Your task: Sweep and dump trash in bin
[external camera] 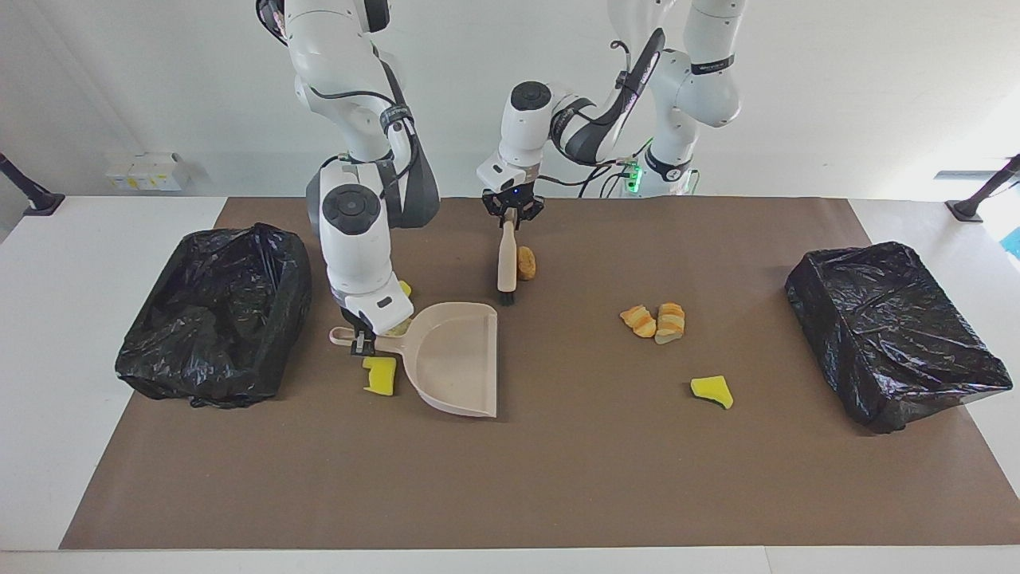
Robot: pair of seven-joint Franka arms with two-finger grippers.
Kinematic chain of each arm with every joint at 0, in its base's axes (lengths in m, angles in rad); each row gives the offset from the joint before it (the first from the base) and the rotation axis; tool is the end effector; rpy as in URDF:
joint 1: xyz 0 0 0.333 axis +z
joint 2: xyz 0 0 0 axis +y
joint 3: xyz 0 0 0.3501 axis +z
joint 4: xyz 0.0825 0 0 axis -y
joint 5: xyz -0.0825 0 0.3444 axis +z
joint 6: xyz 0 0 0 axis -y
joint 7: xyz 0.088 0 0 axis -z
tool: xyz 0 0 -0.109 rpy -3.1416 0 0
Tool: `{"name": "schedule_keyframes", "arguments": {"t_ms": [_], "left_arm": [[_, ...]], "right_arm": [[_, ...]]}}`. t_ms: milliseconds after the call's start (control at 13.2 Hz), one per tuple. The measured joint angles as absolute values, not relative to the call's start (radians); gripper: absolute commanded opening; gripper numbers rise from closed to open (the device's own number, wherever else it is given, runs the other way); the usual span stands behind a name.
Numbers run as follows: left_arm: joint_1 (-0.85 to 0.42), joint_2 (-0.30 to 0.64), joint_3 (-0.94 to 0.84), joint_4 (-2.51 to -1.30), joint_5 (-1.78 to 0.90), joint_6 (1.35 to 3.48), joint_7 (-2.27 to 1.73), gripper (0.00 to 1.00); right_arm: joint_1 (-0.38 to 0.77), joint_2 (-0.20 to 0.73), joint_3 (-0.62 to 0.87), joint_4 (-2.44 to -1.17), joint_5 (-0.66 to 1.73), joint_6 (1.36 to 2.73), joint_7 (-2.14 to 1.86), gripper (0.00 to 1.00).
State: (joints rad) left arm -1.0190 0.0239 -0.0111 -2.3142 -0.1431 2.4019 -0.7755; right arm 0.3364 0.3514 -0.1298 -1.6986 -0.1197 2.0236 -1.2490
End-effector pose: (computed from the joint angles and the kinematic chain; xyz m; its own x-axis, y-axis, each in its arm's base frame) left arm 0.2516 -0.4214 0.3982 0.9878 -0.1529 -0.0304 -0.1486 -0.9823 0.1143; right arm 0.6128 0.1310 0.4387 0.0550 0.9869 -0.1516 0.9984 -0.0525 0.0202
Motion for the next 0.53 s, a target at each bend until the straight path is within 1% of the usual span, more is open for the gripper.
{"name": "schedule_keyframes", "arguments": {"t_ms": [76, 227, 379, 530], "left_arm": [[-1.019, 0.023, -0.011, -2.314, -0.143, 2.399, -0.781, 0.00], [-1.019, 0.019, -0.011, -2.313, -0.143, 2.393, -0.806, 0.00], [-1.018, 0.004, -0.009, -2.301, -0.143, 2.337, -0.811, 0.00], [-1.005, -0.016, 0.000, -2.255, -0.143, 2.258, -0.818, 0.00]], "right_arm": [[0.337, 0.352, -0.130, -1.699, -0.120, 2.024, -1.249, 0.00], [0.337, 0.352, -0.130, -1.699, -0.120, 2.024, -1.249, 0.00], [0.337, 0.354, -0.130, -1.700, -0.120, 2.024, -1.249, 0.00], [0.339, 0.357, -0.129, -1.702, -0.120, 2.024, -1.249, 0.00]]}}
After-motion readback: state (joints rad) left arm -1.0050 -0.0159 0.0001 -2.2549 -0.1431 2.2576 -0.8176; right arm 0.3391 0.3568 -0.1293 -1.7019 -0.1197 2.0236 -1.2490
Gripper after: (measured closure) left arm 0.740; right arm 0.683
